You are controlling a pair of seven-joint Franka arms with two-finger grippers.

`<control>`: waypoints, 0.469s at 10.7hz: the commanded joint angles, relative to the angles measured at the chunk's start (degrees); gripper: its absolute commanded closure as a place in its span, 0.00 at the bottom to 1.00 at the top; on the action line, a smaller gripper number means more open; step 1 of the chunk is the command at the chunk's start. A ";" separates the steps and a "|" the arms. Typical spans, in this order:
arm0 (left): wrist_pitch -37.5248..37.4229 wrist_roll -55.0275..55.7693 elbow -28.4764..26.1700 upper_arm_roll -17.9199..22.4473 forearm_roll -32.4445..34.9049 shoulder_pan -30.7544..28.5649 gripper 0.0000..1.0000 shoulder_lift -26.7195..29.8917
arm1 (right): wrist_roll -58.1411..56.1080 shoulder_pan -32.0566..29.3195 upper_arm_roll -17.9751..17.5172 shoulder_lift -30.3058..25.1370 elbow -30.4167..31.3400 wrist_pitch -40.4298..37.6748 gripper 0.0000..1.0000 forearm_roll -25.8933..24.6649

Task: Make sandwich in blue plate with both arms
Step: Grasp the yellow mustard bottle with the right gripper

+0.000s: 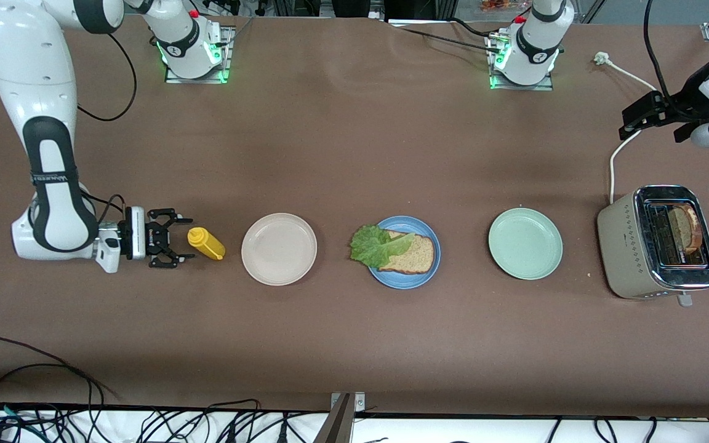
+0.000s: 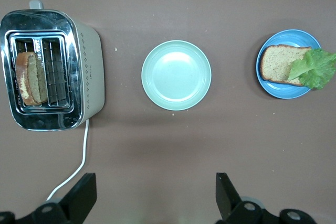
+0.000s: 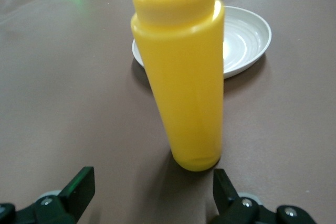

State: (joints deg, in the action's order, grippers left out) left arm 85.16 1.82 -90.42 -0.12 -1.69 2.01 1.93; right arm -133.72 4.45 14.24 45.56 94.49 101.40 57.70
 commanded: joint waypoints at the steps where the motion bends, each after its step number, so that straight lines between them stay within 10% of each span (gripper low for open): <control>1: -0.25 0.38 0.34 -0.23 0.20 -0.34 0.00 0.09 | -0.41 -0.84 -2.64 0.85 -0.89 1.08 0.00 2.33; 5: -0.25 0.38 0.34 -0.23 0.20 -0.34 0.00 0.09 | 1.98 -0.40 -4.66 0.76 -0.89 2.83 0.00 3.91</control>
State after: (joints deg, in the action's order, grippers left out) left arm 85.16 1.82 -90.42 -0.13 -1.69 1.91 1.92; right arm -132.83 4.43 11.06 46.55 93.80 102.64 60.16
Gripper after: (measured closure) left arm 0.000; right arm 0.000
